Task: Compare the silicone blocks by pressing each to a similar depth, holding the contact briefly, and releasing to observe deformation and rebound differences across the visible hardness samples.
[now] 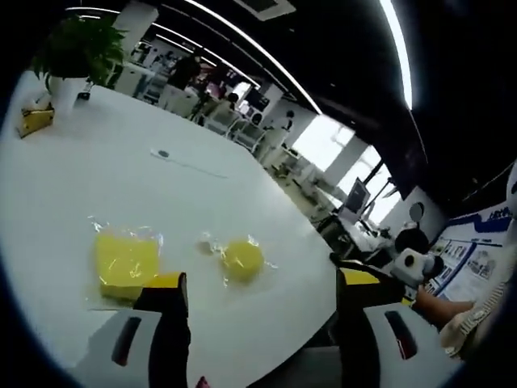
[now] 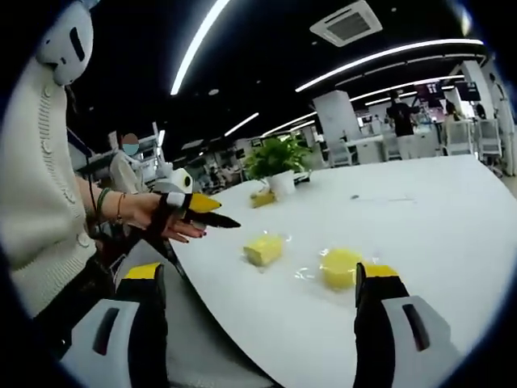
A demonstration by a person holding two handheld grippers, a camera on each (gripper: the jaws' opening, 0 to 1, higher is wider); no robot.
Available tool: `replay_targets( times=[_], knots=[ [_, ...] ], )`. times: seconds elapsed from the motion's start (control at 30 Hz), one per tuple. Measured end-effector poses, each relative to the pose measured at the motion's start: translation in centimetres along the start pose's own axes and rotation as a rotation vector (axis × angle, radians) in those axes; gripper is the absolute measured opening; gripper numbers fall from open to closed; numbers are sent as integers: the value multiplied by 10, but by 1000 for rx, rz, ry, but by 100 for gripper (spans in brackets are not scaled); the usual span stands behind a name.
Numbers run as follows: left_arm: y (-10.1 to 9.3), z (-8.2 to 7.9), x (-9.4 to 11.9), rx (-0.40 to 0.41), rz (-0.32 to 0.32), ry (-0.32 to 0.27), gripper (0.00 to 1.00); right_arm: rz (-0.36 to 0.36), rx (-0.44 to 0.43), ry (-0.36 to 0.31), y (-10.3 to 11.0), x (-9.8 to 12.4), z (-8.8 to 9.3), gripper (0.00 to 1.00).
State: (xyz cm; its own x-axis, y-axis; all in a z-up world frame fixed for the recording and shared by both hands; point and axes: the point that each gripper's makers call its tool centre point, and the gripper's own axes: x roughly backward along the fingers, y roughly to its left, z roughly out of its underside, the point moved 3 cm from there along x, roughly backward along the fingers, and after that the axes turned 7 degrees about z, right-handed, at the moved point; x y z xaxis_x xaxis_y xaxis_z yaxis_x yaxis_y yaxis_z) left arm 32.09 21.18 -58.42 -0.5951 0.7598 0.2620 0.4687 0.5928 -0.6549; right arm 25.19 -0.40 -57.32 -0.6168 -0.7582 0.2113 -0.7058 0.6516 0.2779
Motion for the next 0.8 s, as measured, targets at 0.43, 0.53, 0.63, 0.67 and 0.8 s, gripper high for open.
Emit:
replay_targets(
  times=[0.43,0.53,0.63,0.67,0.8],
  knots=[
    [18,0,-79,283,62,-4,78,36,-69,62,-20,-7,12,88],
    [23,2,-97,381,63,-21,78,46,-77,75,-26,-7,15,88],
    [37,3,-109,432,20,-47,80,59,-92,79,-32,-6,16,87],
    [43,4,-115,458,2,-52,81,64,-99,80,-34,-6,16,87],
    [57,6,-128,487,-27,-55,82,77,-120,81,-43,-5,18,86]
  ],
)
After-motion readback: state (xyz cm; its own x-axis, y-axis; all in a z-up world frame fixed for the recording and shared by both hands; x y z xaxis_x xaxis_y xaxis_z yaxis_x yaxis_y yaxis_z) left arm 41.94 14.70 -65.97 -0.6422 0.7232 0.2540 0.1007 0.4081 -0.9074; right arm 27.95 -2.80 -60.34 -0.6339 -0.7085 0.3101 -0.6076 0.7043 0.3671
